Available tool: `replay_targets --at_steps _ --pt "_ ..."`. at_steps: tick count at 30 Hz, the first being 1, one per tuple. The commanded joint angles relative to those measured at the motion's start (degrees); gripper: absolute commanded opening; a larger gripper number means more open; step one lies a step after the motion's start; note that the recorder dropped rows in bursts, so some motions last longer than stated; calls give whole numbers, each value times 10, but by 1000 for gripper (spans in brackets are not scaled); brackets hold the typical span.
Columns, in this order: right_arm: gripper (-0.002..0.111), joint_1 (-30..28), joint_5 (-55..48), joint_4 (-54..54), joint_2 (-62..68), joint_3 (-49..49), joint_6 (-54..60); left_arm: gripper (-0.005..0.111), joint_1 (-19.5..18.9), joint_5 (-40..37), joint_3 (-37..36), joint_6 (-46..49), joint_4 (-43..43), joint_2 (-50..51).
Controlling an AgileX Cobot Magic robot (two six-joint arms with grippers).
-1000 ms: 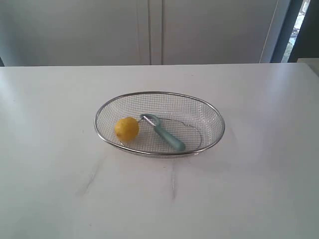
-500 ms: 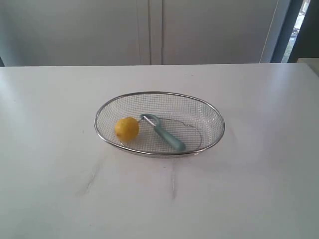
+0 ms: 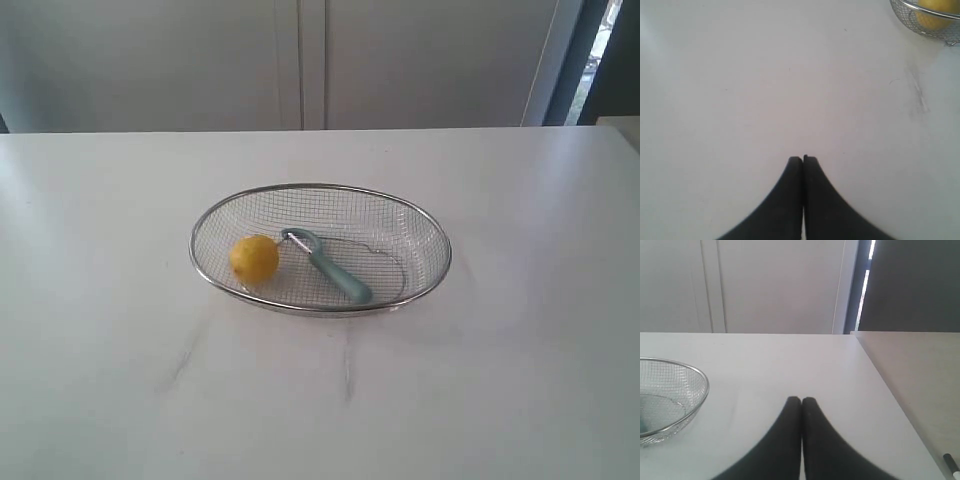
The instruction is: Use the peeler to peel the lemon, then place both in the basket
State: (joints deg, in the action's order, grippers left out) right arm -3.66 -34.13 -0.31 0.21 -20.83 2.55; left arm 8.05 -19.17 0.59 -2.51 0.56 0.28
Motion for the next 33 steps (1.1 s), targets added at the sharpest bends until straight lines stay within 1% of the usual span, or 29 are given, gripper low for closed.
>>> replay_targets --at_steps 1,7,11,22,27,33 --pt "0 -4 52 -17 -2 42 4 0 0 -4 -6 -2 3 -3" --pt "0 -4 49 -27 -2 99 4 0 0 -4 -6 -2 3 -3" --pt "0 -4 93 -27 -2 126 3 0 0 -4 -6 -2 3 -3" --pt "0 -4 121 -26 -2 199 3 0 0 -4 -6 -2 3 -3" --pt "0 -4 141 -26 -2 208 3 0 0 -4 -6 -2 3 -3" --pt "0 -4 141 -26 -2 208 3 0 0 -4 -6 -2 3 -3"
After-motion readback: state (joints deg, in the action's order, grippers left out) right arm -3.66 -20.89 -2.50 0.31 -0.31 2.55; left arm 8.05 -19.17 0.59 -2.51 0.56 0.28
